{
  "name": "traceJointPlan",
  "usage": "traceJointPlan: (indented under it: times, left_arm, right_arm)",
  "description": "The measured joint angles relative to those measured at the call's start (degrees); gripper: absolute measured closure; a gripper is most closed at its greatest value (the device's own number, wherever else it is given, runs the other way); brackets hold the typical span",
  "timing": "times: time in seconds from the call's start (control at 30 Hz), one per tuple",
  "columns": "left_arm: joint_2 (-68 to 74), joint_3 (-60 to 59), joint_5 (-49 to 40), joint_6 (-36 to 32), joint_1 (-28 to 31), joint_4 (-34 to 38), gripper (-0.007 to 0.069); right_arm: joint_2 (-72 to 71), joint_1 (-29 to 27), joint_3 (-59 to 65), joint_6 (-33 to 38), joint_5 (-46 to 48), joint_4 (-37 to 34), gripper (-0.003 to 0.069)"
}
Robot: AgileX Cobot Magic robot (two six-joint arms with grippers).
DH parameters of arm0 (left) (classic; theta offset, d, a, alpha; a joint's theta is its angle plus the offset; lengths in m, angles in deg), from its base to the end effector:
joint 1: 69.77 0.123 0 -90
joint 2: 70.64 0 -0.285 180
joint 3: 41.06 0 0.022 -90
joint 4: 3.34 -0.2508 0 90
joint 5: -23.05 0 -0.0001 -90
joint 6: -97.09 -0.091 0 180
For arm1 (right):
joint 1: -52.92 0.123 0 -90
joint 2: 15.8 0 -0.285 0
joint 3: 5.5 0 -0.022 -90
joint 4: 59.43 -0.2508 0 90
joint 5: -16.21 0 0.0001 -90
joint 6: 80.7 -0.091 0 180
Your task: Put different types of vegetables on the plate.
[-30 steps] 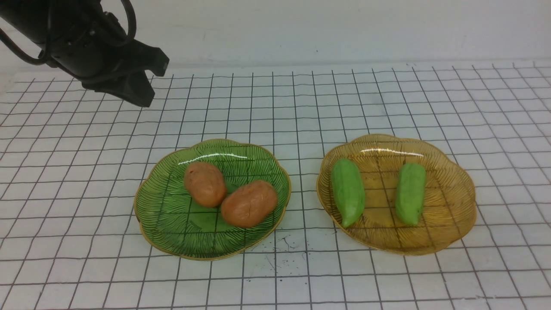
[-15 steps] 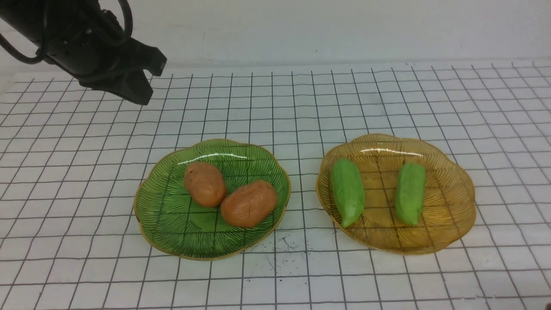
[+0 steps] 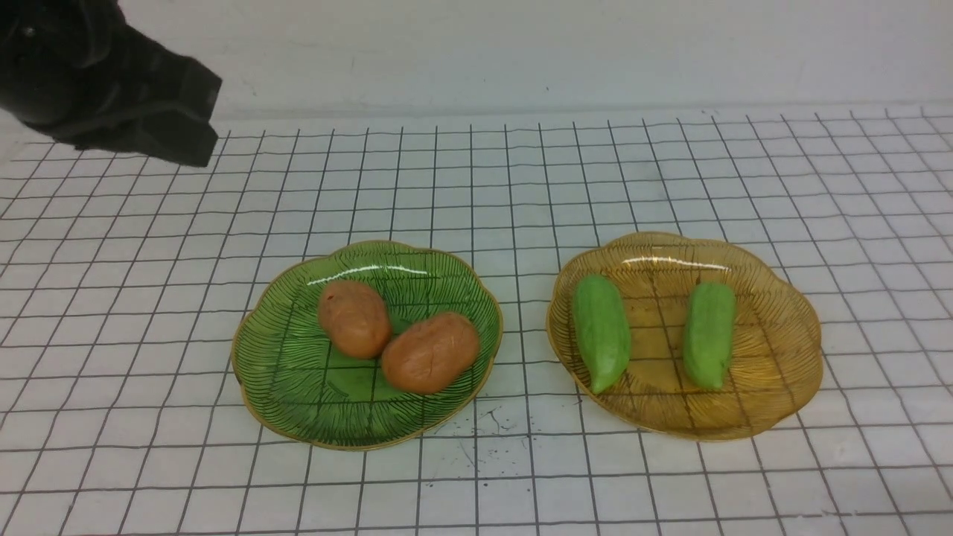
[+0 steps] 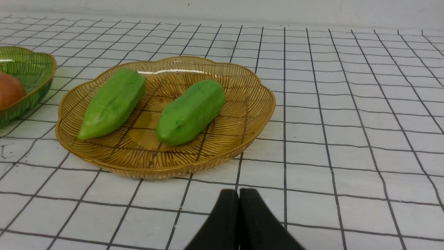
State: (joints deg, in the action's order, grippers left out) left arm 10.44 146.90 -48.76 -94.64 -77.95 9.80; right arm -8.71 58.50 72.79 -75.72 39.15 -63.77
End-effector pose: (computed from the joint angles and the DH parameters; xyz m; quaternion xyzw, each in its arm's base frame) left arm 0.2357 -0.0537 0.4261 0.1625 0.9332 -0.1051 0.3027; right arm 0.0512 0.0077 0.1717 -0.0550 0.8084 0.0354 0.5849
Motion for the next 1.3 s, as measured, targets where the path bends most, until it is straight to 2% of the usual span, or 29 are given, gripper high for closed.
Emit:
traceJointPlan:
  times: [0.43, 0.5, 0.53, 0.57, 0.6, 0.8, 1.0, 1.17, 1.3]
  left_arm:
    - [-29.88, -25.59, 2.17, 0.03, 0.0, 1.61, 0.0631]
    - [-35.58, -30.55, 5.5, 0.07, 0.0, 3.66, 0.0631]
    - [-43.4, -38.01, 11.54, 0.07, 0.0, 7.08, 0.0631]
    - [-44.12, -38.78, 12.19, 0.07, 0.0, 7.08, 0.0631]
    - [-50.05, -44.66, 18.24, 0.0, 0.0, 10.16, 0.0631]
    - [-62.72, -60.93, 40.04, -0.41, 0.0, 17.83, 0.0631]
    - [-66.44, -67.24, 46.68, -0.41, 0.0, 22.37, 0.0631]
    - [-66.55, -70.17, 46.58, -0.5, 0.0, 22.55, 0.0631]
    - [-66.55, -71.62, 47.05, -0.99, 0.0, 20.08, 0.0631]
  right_arm:
    - [0.0, 0.0, 0.0, 0.0, 0.0, 0.0, 0.0674]
    - [0.0, 0.0, 0.0, 0.0, 0.0, 0.0, 0.0674]
    - [0.0, 0.0, 0.0, 0.0, 0.0, 0.02, 0.0674]
    - [0.0, 0.0, 0.0, 0.0, 0.0, 0.02, 0.0674]
    - [0.0, 0.0, 0.0, 0.0, 0.0, 0.02, 0.0674]
    - [0.0, 0.0, 0.0, 0.0, 0.0, 0.02, 0.0674]
    - [0.0, 0.0, 0.0, 0.0, 0.0, 0.06, 0.0674]
    - [0.0, 0.0, 0.0, 0.0, 0.0, 0.06, 0.0674]
    - [0.0, 0.0, 0.0, 0.0, 0.0, 0.06, 0.0674]
